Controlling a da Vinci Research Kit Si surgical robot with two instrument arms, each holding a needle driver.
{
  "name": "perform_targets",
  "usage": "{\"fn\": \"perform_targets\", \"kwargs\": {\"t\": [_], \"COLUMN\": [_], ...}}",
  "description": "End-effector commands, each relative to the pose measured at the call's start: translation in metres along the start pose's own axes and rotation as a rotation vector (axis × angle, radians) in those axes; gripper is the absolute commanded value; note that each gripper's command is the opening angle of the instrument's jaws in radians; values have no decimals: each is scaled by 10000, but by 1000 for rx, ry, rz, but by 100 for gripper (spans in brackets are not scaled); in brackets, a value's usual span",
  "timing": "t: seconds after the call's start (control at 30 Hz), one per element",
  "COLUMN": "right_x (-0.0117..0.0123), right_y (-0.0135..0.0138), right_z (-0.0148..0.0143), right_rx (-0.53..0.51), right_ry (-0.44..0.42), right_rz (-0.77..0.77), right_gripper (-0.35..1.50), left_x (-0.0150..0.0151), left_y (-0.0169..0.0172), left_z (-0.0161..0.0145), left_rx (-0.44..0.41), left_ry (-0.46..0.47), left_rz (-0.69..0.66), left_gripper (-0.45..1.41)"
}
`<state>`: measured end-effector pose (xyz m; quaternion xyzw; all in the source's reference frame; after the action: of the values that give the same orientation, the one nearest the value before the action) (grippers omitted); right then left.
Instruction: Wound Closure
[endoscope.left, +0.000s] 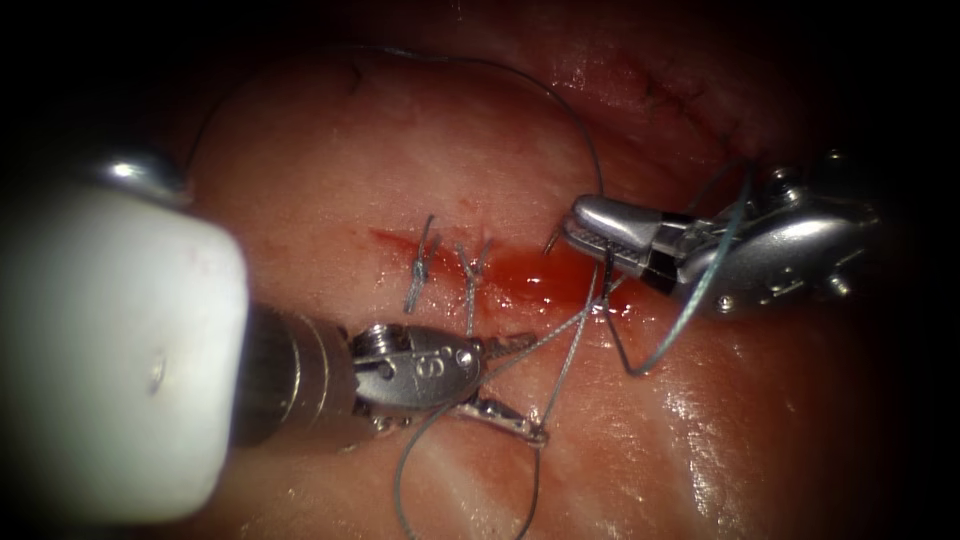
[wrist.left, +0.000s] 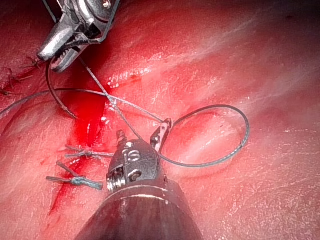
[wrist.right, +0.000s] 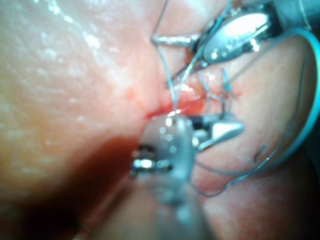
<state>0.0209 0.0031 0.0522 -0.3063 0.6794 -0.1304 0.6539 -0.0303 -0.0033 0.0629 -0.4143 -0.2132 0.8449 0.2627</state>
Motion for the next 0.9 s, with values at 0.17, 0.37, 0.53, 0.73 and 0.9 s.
{"fn": "perform_targets", "kwargs": {"t": [0.17, 0.37, 0.53, 0.73, 0.9], "right_x": [-11, -18, -23, -31, -34], "right_y": [-5, 0, 7, 14, 14], "right_z": [6, 7, 11, 16, 21], "right_rx": [1, 7, 15, 43, 74], "right_ry": [1, 29, 70, 108, 124], "right_rz": [20, 73, 130, 194, 253], "right_gripper": [-35, -35, -35, -35, -35], "left_x": [-7, -7, -7, -8, -9], "left_y": [3, 4, 4, 4, 4], "left_z": [9, 8, 8, 6, 5], "left_rx": [-3, -4, -4, -6, -1], "left_ry": [-4, -7, -7, -13, -14], "left_rz": [-1, 0, 0, 1, 2], "left_gripper": [56, 56, 56, 56, 54]}}
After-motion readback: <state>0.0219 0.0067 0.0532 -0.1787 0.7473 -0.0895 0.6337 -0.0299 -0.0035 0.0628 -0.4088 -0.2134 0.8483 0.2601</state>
